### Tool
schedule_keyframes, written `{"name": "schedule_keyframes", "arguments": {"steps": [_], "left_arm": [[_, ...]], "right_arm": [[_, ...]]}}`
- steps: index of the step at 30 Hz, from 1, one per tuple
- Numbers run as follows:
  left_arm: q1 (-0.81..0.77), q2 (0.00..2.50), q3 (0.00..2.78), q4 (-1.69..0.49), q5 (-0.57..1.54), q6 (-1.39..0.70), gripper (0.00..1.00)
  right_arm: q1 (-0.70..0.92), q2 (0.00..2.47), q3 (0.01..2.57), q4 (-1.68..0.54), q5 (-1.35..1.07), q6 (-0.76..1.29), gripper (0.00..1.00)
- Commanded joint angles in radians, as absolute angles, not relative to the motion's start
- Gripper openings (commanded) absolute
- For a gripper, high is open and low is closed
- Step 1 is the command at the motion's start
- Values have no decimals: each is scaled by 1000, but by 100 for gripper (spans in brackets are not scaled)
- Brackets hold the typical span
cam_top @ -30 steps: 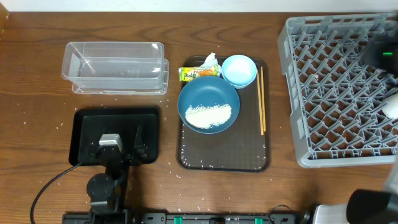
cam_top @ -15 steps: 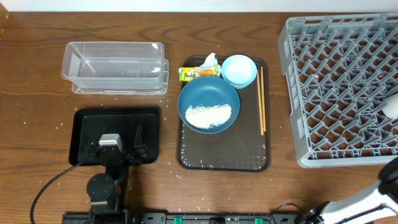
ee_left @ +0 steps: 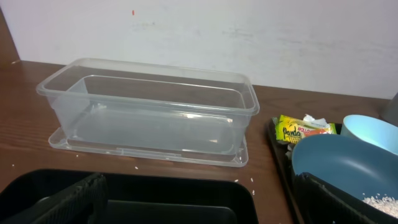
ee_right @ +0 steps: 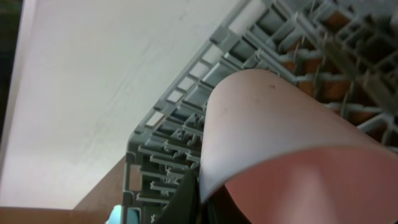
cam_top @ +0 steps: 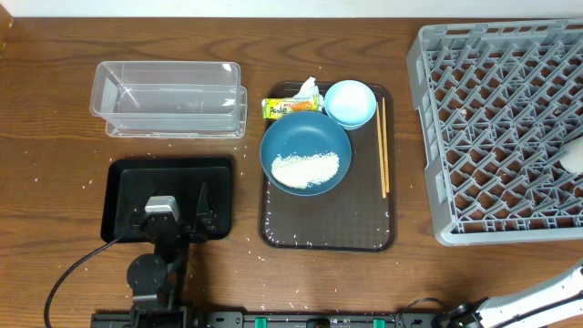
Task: Sort waste into correct bins and load items into the dishwasher rack
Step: 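Lift the pink cup and carry it to the dish rack, then lower the pink cup into the rack and release it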
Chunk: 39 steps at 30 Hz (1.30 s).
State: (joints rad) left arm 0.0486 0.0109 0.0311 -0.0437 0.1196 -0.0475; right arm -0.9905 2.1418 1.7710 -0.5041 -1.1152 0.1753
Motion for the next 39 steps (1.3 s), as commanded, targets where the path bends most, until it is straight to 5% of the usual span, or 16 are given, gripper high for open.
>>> {"name": "schedule_keyframes", "arguments": {"steps": [1, 39], "left_arm": [[44, 5, 4, -61, 119, -38, 98], [44, 5, 4, -61, 119, -38, 98]], "right_arm": [[-987, 2188, 1779, -501, -1184, 183, 3], [-1099, 2136, 1779, -747, -923, 105, 11]]}}
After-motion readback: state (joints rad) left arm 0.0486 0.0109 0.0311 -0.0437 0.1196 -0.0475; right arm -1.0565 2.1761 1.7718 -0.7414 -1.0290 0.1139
